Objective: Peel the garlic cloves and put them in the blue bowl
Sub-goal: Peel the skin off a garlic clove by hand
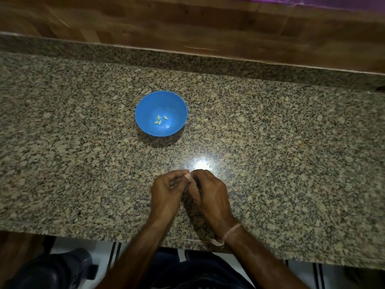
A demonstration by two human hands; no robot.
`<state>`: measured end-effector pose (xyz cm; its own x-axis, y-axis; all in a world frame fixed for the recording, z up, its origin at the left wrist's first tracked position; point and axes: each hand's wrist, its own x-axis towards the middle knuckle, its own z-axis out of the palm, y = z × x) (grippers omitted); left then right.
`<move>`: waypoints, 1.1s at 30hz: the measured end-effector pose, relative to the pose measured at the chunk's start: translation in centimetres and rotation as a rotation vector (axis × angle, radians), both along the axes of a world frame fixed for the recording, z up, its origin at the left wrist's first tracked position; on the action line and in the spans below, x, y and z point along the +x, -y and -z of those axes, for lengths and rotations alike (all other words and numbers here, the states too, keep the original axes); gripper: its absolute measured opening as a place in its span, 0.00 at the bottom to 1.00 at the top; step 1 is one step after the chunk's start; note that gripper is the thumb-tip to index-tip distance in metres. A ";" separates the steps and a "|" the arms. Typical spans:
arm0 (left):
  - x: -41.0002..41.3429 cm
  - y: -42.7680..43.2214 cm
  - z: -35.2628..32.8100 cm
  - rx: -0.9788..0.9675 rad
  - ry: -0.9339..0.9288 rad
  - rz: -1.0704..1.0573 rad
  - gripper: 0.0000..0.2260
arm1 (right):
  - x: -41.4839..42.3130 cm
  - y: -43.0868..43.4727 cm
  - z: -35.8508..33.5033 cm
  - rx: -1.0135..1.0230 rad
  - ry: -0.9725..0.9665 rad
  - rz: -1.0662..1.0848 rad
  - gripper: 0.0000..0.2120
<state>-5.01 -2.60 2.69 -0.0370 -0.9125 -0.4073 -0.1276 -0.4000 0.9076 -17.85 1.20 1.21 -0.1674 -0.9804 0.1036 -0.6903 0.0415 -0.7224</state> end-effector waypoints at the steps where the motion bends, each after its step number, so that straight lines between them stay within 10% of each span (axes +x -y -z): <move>1: 0.0 0.1 0.2 0.006 0.009 0.003 0.07 | 0.0 0.0 0.0 0.012 0.005 0.003 0.08; 11: -0.1 0.6 0.9 0.107 -0.056 -0.017 0.06 | -0.1 1.2 0.4 0.065 0.129 0.023 0.10; 21: 1.2 2.0 1.2 0.315 -0.248 -0.027 0.08 | -0.2 1.9 1.5 0.210 0.782 0.161 0.04; 28: 3.6 4.0 4.0 -0.468 0.622 0.309 0.09 | -1.3 0.2 3.6 0.278 0.590 0.213 0.03; 33: 3.9 3.7 4.9 -0.466 0.718 0.370 0.21 | -0.5 -1.1 3.5 0.263 0.183 0.018 0.08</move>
